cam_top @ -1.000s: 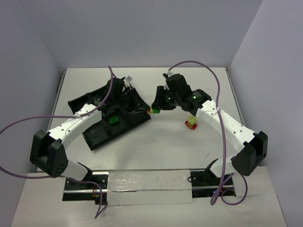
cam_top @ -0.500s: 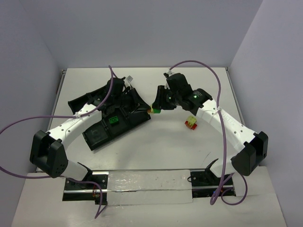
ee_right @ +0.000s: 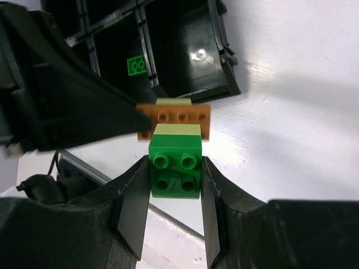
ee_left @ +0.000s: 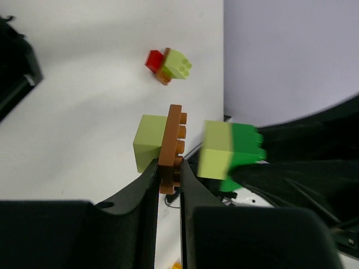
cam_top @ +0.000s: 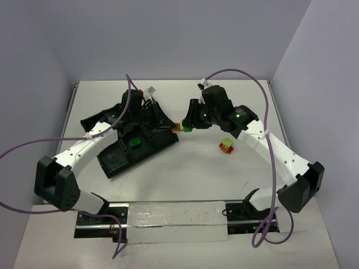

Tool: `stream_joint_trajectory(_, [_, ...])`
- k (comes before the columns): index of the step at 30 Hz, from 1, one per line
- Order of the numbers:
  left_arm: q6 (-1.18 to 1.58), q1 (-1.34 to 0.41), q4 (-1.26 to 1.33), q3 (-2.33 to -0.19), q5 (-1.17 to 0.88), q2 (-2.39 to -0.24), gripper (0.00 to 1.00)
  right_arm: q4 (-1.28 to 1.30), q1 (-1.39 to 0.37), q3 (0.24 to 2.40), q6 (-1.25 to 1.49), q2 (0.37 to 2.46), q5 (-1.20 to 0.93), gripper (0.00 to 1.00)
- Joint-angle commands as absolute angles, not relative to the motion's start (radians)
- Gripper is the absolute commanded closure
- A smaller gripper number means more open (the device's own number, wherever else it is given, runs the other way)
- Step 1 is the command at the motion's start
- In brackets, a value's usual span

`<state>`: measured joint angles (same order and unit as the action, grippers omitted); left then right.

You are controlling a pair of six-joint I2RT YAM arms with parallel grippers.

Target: Sort the legos into containers by color

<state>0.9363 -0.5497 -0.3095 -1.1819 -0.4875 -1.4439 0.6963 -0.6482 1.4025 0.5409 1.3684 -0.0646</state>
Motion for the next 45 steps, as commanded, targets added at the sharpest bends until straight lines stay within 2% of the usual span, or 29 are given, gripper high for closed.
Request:
stream_joint_trajectory(1, [0.885,-0.517,-0.367,-1.204,-0.445,-1.433,1.00,0.687,-0.633,1.453,0.532,1.285,-0.034,1.00])
stream_joint_trajectory(11, [0.867,-0.515,-0.398,-1.239,-0.421,-1.429,1.00,0.721,-0.625,1.485,0.519,1.275,0.023,1.00])
stream_joint_trajectory(15, [0.821,-0.494,-0.502,-1.295,-0.327,-1.421,1.00,0.745,-0.597,1.453,0.505,1.277,0.085,1.00])
stream_joint_trajectory(18, [0.784,-0.449,-0.585,-1.350,-0.243,-1.389,1.00,0.722,-0.571,1.342,0.506,1.278,0.083,1.00])
stream_joint_trajectory(25, [0.784,-0.375,-0.644,-1.405,-0.254,-1.360,1.00,0.632,-0.570,1.147,0.530,1.407,0.104,1.00])
stream_joint_trajectory(30, [0.847,-0.354,-0.639,-1.350,-0.256,-1.321,1.00,0.564,-0.571,1.061,0.555,1.501,0.150,0.99])
stream_joint_trajectory(31, [0.855,-0.352,-0.622,-1.332,-0.267,-1.310,1.00,0.552,-0.571,1.053,0.553,1.513,0.150,0.97])
stream_joint_trajectory(33, [0.862,-0.341,-0.597,-1.307,-0.291,-1.295,1.00,0.533,-0.571,1.042,0.548,1.548,0.152,0.84])
stream_joint_trajectory(34, [0.864,-0.340,-0.595,-1.305,-0.293,-1.296,1.00,0.529,-0.571,1.041,0.545,1.553,0.153,0.81])
stream_joint_trajectory(35, [0.865,-0.338,-0.602,-1.308,-0.299,-1.300,1.00,0.519,-0.573,1.038,0.541,1.576,0.156,0.70])
stream_joint_trajectory(39, [0.873,-0.334,-0.595,-1.309,-0.309,-1.301,1.00,0.494,-0.574,1.024,0.540,1.605,0.154,0.54])
stream_joint_trajectory(45, [0.897,-0.292,-0.578,-1.329,-0.339,-1.313,1.00,0.467,-0.574,1.016,0.544,1.634,0.124,0.46])
